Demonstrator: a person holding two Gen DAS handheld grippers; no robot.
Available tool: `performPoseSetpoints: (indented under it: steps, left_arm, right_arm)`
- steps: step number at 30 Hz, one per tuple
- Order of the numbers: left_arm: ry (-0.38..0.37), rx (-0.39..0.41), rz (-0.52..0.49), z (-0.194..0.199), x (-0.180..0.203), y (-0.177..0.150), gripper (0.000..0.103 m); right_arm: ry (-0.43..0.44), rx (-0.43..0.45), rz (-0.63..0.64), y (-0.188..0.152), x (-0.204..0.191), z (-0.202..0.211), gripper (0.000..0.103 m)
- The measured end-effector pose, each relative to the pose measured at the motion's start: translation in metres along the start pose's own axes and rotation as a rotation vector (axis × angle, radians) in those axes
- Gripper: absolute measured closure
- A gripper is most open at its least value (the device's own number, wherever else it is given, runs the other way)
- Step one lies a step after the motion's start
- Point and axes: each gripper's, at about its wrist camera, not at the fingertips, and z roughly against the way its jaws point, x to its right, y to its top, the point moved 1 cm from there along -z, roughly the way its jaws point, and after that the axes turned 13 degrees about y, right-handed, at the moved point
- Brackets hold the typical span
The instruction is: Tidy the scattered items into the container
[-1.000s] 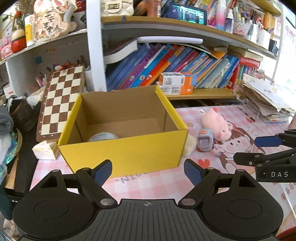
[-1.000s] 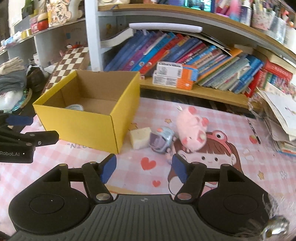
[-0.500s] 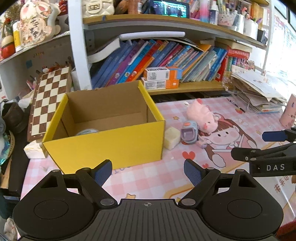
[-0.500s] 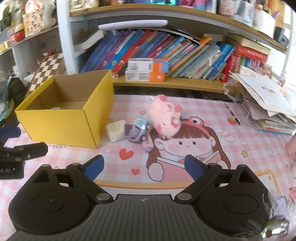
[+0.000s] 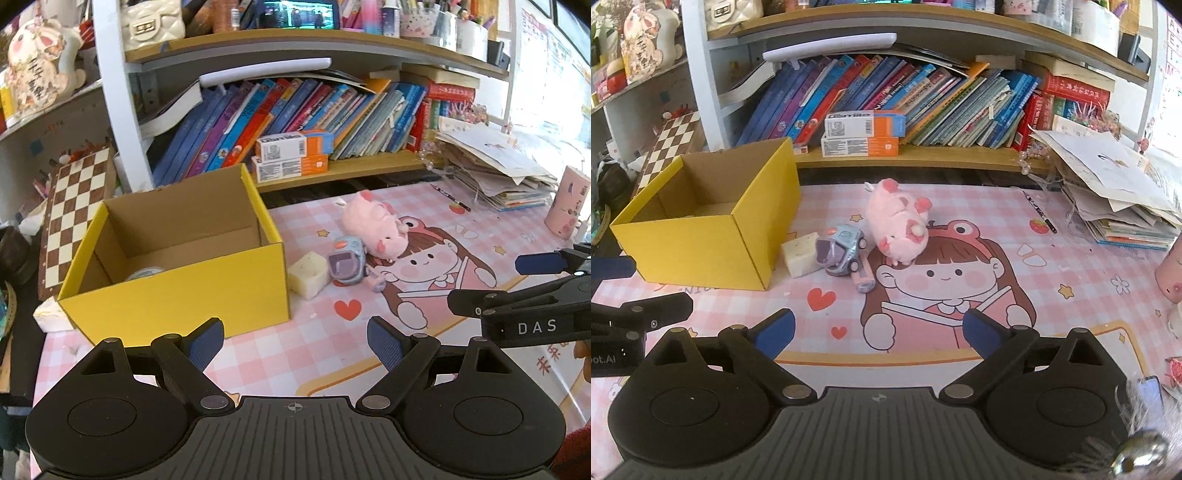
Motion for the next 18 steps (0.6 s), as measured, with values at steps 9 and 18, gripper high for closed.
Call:
performPoseSetpoints:
  steps: [9, 18]
  left_arm:
    - [-0.007, -0.001, -0.024, -0.006, 0.017, 0.004, 0.016]
    - [-0.032, 0.003, -0.068, -0.016, 0.035, 0.008, 0.016]
  right_arm:
    - [0.000, -0.004, -0.015, 0.000, 0.015, -0.003, 0.005]
    - [-0.010, -0.014, -0.038, 0.003, 0.033, -0.012, 0.005]
